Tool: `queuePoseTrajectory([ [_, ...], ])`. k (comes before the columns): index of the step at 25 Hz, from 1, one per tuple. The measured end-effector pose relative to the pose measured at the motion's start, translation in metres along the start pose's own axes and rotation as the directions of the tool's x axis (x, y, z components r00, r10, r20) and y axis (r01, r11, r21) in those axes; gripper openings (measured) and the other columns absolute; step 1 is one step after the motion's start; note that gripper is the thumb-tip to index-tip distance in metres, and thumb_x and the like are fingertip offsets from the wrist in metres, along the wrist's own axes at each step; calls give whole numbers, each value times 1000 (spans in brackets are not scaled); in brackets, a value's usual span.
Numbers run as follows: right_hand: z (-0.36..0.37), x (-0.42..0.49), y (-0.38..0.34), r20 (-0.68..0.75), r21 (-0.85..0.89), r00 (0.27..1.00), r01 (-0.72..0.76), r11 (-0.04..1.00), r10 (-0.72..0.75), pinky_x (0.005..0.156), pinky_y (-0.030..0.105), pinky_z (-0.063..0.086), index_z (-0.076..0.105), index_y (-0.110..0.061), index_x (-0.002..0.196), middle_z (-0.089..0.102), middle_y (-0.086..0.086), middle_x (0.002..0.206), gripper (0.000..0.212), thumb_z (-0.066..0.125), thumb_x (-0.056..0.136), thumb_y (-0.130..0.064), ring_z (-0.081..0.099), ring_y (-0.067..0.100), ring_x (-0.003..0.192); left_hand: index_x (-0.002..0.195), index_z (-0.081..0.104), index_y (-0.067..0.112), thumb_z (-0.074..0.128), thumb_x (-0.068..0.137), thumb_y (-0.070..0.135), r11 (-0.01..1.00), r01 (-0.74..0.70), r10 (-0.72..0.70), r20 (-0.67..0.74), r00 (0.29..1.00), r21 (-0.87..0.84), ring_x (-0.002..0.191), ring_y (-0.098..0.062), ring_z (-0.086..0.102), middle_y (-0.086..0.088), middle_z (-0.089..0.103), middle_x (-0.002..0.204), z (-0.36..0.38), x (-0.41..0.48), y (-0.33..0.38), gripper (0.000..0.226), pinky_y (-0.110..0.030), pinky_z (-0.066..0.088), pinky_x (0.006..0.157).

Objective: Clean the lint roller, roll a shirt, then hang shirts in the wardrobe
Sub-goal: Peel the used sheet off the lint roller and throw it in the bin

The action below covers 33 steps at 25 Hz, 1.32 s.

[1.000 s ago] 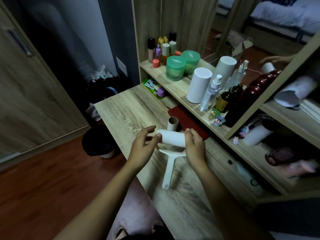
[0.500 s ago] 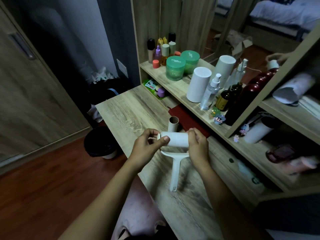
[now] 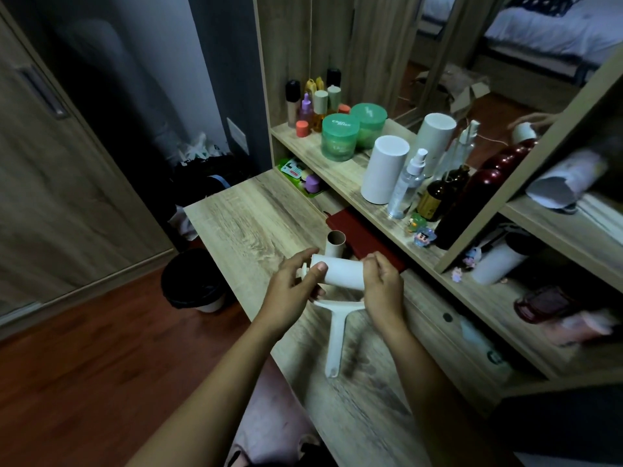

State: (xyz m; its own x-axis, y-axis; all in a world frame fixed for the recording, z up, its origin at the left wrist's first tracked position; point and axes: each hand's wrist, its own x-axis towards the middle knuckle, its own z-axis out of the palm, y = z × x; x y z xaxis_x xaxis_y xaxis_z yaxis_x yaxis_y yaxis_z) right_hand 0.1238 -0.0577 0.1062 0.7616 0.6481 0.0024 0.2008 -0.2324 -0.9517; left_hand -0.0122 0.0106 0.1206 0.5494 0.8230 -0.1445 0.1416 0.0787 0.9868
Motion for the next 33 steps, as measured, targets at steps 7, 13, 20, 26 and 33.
queuePoseTrajectory([
  [7, 6, -14, 6, 19, 66, 997, -75, 995, 74, 55, 23, 41, 49, -19, 65, 53, -3, 67, 20, 37, 77, -29, 52, 16, 67, 120, 60, 29, 58, 90, 26, 999, -39, 44, -145, 989, 37, 48, -6, 59, 12, 65, 83, 6, -7, -6, 30, -19, 48, 56],
  [13, 7, -19, 2, 41, 13, 999, -24, 1000, 23, 51, 18, 37, 41, -25, 60, 47, -7, 63, 24, 40, 84, -23, 46, 9, 61, 119, 61, 31, 57, 91, 29, 1000, -23, 19, -243, 970, -15, 41, -4, 52, 8, 64, 70, 10, -7, -10, 29, -19, 44, 45],
  [20, -7, -6, 4, 154, -92, 988, 36, 995, -22, 58, 32, 38, 44, -32, 58, 48, -5, 61, 24, 37, 81, -31, 47, 12, 61, 103, 61, 35, 69, 82, 29, 992, 22, -38, -136, 990, -124, 74, -14, 65, 1, 63, 97, 12, -11, -18, 23, -34, 58, 71],
  [26, -12, -5, 17, 235, -123, 963, -108, 987, 135, 69, 49, 49, 41, -34, 79, 55, 9, 89, 19, 26, 77, -44, 56, 31, 83, 99, 56, 25, 66, 85, 26, 978, 90, -112, -109, 988, -186, 90, -30, 67, -14, 60, 106, 12, -11, -29, 17, -23, 54, 66],
  [33, 2, -21, 20, 184, 220, 966, -218, 951, 179, 73, 2, 42, 52, -22, 120, 58, -12, 108, 35, 23, 102, -26, 54, -4, 94, 115, 59, 15, 61, 88, 20, 906, 121, -244, -265, 933, -407, 92, -23, 65, -14, 60, 113, 30, -11, -35, 27, -21, 56, 67],
])
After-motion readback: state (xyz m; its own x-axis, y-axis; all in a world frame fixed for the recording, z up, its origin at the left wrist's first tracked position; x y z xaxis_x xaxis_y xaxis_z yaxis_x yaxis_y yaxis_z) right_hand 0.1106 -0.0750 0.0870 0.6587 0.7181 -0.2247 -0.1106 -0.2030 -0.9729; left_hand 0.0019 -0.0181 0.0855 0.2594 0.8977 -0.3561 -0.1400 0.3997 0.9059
